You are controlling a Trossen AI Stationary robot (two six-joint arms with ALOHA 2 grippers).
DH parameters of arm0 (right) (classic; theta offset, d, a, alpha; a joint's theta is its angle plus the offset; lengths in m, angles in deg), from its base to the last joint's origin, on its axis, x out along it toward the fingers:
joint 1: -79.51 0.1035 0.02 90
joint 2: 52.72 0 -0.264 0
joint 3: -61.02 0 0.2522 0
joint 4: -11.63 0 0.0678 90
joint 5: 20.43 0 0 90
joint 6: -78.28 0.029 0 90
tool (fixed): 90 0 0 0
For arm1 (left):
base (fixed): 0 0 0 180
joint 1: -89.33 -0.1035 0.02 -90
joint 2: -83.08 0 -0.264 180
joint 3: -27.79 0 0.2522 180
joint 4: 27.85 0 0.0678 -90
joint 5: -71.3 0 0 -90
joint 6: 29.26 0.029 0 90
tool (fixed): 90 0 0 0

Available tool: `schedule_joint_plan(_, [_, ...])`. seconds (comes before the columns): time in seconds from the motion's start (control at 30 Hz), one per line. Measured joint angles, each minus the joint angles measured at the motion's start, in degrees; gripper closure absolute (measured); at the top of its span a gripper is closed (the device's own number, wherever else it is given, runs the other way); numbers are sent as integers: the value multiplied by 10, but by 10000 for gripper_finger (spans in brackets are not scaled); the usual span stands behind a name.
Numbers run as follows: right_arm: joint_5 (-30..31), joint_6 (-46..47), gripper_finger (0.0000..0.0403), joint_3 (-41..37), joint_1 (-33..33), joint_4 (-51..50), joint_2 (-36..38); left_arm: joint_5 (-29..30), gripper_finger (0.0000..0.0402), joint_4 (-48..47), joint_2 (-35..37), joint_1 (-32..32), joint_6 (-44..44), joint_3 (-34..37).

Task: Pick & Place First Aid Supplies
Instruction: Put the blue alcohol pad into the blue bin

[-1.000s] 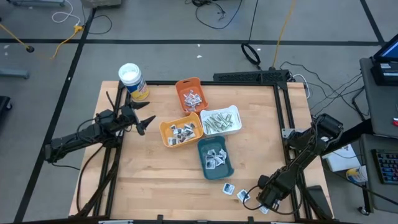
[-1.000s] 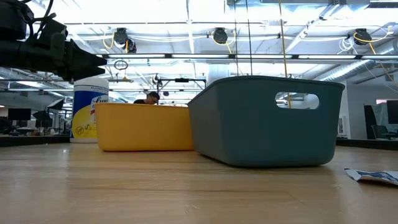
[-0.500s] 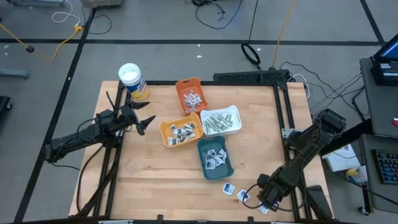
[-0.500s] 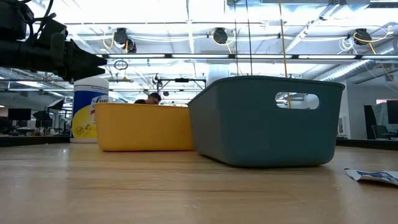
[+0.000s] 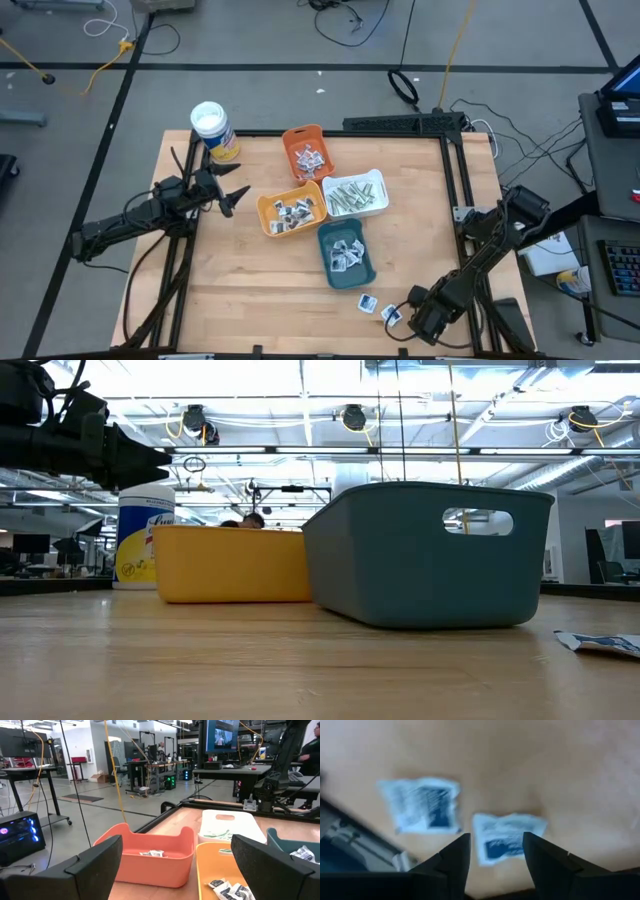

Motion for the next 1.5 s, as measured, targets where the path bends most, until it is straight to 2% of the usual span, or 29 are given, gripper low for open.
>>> schedule_joint_plan(0.3, [-3, 9, 283, -13, 0, -1, -16, 0, 23, 0, 0, 0, 0, 0])
schedule_joint_plan(0.4, [-6, 9, 321, -13, 0, -3, -23, 0, 23, 0, 0, 0, 0, 0])
schedule_joint_plan(0.5, [-14, 3, 376, -12, 0, -2, -33, 0, 23, 0, 0, 0, 0, 0])
schedule_joint_plan(0.57, [-15, -1, 394, -14, 0, -2, -36, 0, 23, 0, 0, 0, 0, 0])
schedule_joint_plan(0.73, [-7, -9, 399, -17, -4, -23, -30, 0, 23, 0, 0, 0, 0, 0])
schedule_joint_plan(0.83, [1, -23, 400, -11, -17, -74, -11, 0, 23, 0, 0, 0, 0, 0])
schedule_joint_plan(1.17, [8, -90, 402, 29, -94, -212, 74, 0, 23, 0, 0, 0, 0, 0])
schedule_joint_plan(1.5, [33, -142, 402, 31, -174, -284, 97, 0, 23, 0, 0, 0, 0, 0])
